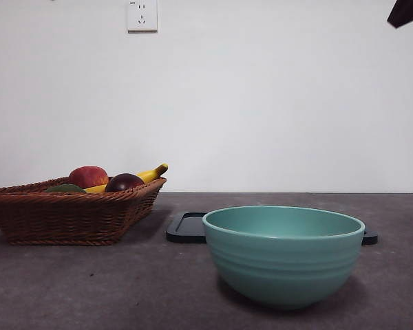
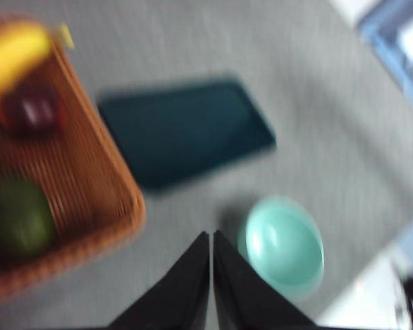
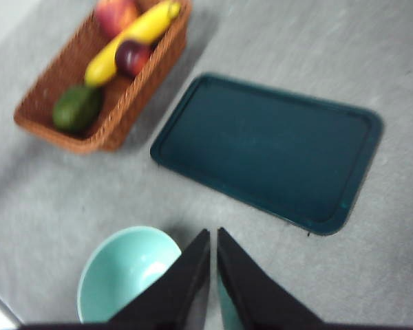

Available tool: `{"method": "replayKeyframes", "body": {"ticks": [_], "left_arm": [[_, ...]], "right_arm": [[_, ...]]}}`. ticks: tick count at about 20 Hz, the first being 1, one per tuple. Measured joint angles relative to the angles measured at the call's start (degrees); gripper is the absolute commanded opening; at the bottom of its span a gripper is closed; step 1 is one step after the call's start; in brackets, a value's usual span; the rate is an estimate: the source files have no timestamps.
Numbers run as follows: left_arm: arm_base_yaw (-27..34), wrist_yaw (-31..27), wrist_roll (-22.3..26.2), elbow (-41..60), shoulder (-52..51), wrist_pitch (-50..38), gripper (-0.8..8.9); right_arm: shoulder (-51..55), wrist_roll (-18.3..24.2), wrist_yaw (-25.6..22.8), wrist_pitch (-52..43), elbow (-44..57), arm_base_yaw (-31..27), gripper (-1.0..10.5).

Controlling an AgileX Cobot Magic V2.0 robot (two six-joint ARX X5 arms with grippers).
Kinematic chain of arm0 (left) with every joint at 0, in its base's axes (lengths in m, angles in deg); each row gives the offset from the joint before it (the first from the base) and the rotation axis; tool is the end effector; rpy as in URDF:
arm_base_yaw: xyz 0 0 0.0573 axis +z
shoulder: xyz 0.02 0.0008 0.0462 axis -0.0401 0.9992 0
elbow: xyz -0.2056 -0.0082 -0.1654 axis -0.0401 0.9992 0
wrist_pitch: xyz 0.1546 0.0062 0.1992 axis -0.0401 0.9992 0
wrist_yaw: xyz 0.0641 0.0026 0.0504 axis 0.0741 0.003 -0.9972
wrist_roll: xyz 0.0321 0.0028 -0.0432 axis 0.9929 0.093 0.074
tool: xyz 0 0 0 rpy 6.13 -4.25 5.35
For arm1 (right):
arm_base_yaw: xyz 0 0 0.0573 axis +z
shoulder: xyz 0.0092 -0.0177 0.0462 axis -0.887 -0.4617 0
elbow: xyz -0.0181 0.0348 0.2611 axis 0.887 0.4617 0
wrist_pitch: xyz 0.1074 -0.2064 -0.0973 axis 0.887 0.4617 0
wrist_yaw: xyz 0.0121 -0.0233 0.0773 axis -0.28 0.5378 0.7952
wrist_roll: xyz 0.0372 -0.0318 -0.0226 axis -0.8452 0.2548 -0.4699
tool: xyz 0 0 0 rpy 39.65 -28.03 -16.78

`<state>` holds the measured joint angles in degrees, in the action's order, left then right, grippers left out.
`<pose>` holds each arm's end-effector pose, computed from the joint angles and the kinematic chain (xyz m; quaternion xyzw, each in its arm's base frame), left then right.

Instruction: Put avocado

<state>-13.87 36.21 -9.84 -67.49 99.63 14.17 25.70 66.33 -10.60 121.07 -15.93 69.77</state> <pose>0.1895 -0.0549 0.3588 -0.0934 0.3631 -0.3443 0.8607 0.1759 0.0364 0.3412 0.0591 0.3507 0.2903 0.8884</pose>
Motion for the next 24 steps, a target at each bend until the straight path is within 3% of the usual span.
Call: {"method": "replayKeyframes", "body": {"ticks": [2, 6, 7, 9, 11, 12, 13, 22, 24], "left_arm": [[-1.7, 0.0, 3.7, 0.0, 1.6, 5.9, 0.09], [-3.3, 0.0, 5.9, 0.0, 2.2, 6.4, 0.12], [-3.3, 0.0, 6.0, 0.0, 2.2, 6.4, 0.51], [-3.3, 0.0, 6.0, 0.0, 2.2, 6.4, 2.38], [-3.3, 0.0, 6.0, 0.0, 2.2, 6.3, 5.53], [-3.3, 0.0, 6.0, 0.0, 2.2, 6.3, 6.5], [-3.3, 0.0, 6.0, 0.0, 2.2, 6.3, 7.07], [-3.3, -0.3, 6.8, 0.0, 2.2, 6.2, 7.14], [-3.3, -5.3, 5.1, 0.0, 2.3, 6.1, 7.07]], "right_arm": [[-0.1, 1.3, 0.0, 0.0, 0.0, 0.7, 0.1], [-0.1, 1.9, 0.1, 0.1, 0.0, 0.9, 0.1], [-0.1, 1.9, 0.1, 0.1, 0.0, 0.9, 0.1], [-0.1, 1.9, -0.1, 0.1, 0.0, 0.9, 0.6], [-0.1, 2.1, -0.1, 0.5, 0.0, 0.9, 3.7], [-0.1, 2.0, -0.2, 0.6, 0.0, 0.9, 5.3], [-0.1, 2.0, -0.3, 0.6, 0.0, 0.9, 6.3], [-0.1, 1.8, -0.3, 0.9, 0.0, 0.9, 6.4], [-0.1, 1.7, -0.2, 1.0, 0.0, 0.9, 6.4]]}}
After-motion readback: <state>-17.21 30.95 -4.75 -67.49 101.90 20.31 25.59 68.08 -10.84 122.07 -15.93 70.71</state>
